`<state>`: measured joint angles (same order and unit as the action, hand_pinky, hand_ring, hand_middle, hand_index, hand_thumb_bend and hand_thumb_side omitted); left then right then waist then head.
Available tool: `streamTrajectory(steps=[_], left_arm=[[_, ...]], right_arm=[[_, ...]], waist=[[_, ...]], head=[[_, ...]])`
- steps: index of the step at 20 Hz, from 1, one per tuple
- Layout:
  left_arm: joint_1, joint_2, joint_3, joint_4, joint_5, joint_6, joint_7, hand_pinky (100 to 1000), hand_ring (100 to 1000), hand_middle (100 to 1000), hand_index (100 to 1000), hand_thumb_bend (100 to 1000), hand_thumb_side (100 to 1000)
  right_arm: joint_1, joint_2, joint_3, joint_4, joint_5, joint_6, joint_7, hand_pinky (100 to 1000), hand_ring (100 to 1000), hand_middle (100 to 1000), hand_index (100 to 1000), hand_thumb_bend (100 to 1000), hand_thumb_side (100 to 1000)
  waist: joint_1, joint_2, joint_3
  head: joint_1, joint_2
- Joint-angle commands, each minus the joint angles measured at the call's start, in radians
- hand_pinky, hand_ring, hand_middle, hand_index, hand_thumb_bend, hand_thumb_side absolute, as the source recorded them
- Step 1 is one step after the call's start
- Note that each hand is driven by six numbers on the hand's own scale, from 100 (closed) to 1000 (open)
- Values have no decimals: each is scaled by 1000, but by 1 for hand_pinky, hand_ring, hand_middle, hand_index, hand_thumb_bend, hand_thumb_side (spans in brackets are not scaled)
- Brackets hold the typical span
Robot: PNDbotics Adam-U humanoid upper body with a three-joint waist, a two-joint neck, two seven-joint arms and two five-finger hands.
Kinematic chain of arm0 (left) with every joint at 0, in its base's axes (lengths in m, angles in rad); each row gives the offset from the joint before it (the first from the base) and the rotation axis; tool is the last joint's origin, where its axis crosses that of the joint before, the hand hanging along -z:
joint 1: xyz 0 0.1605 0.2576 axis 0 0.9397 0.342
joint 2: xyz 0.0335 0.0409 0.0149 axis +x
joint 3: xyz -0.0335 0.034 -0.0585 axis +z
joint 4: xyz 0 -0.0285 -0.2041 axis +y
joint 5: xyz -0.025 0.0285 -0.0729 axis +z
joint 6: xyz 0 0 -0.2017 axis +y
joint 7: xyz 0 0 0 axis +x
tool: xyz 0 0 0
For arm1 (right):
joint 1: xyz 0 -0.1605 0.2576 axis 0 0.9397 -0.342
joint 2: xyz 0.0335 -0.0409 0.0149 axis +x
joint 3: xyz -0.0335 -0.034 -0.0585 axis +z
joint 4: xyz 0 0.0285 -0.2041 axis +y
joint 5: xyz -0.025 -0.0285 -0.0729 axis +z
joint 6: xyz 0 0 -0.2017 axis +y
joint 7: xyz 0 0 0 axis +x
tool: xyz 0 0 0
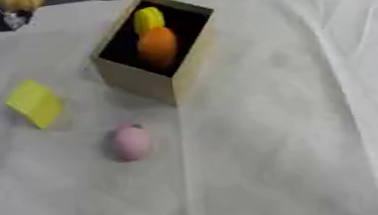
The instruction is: Pick up objects on the table and place them in the box.
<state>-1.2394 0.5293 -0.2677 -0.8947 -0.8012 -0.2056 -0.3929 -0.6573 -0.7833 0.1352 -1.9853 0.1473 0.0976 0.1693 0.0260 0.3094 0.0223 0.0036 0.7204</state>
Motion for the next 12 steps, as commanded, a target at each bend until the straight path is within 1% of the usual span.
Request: streamTrajectory(steps=[1, 3, 5, 8, 12], left_arm=[[-35, -31, -30, -81, 67, 10, -38, 765, 679, 633, 716, 182, 142], [-41, -62, -40, -90, 93, 21, -54, 765, 679, 633, 718, 195, 152], [-46, -92, -45, -77, 101, 31, -65, 765, 679, 635, 720, 215, 160], [-50, -131, -45, -29, 94, 35, -74, 766, 681, 639, 724, 260, 183], [-49, -161, -38, 40, 75, 21, -88, 778, 698, 658, 749, 331, 248]], right_arm=[[-2, 2, -12, -15, -16, 1, 14, 897, 699, 653, 791, 100, 485], [2, 17, -13, -15, -28, 3, 16, 897, 696, 651, 789, 100, 494], [1, 28, -14, -15, -36, 3, 17, 896, 695, 649, 788, 100, 500], [-2, 39, -17, -15, -42, 5, 10, 896, 692, 647, 786, 100, 504], [-11, 48, -16, -15, -48, 5, 4, 895, 691, 646, 785, 100, 506]], waist=[[1, -28, -6], [4, -29, -13], [6, -29, -21], [9, -27, -31], [10, -22, -37]], head=[[6, -1], [11, -3], [16, -5], [21, -7], [24, -7]])
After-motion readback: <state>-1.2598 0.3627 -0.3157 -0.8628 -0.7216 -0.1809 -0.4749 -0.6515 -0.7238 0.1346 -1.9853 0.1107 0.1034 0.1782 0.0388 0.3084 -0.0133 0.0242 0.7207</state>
